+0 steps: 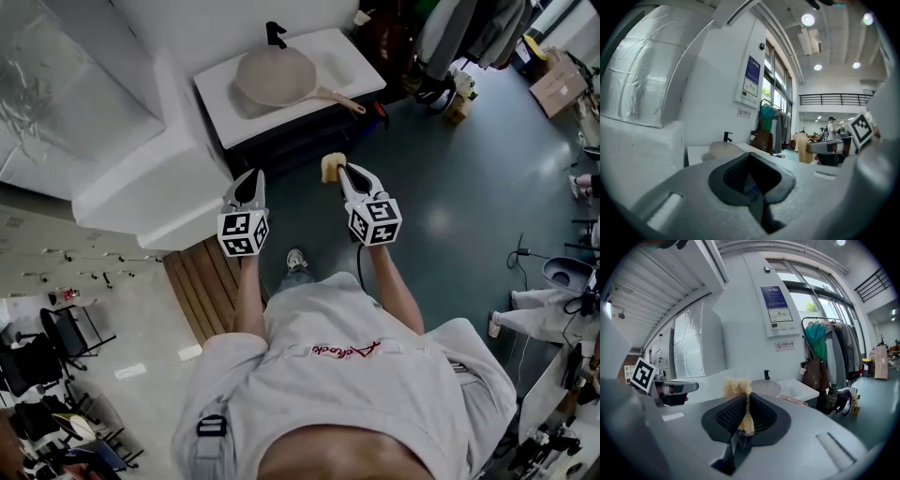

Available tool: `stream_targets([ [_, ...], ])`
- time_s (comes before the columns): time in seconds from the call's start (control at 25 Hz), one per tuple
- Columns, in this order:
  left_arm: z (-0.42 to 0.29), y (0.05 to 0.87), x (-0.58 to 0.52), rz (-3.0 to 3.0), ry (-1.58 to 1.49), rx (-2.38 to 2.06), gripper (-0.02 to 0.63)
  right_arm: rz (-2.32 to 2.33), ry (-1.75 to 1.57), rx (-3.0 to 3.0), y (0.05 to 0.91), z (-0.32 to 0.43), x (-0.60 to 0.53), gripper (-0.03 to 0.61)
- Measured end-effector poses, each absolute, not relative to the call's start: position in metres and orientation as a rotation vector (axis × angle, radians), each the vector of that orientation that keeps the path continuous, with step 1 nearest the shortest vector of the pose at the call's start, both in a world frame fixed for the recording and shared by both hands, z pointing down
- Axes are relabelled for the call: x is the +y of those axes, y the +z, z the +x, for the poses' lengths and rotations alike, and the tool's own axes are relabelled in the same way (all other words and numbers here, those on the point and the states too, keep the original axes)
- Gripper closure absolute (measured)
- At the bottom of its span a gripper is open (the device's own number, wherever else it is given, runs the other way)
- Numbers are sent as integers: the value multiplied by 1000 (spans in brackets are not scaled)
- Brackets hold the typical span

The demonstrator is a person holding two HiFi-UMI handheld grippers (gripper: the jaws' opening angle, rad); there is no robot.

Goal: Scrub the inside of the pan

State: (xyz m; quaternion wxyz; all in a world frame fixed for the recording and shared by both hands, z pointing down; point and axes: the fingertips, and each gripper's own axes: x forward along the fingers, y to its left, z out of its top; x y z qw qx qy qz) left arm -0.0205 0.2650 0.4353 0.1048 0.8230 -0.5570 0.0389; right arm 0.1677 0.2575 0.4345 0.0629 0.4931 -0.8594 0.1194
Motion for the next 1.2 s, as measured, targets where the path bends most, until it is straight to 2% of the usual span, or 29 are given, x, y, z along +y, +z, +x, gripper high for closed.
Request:
stream_targets([
  [0.68,-60,434,135,2468,110,-1594,615,1535,324,-2576,429,124,132,548],
  [1.2,-61,448,98,2489,127,-1521,615,1580,347,-2530,441,118,103,548],
])
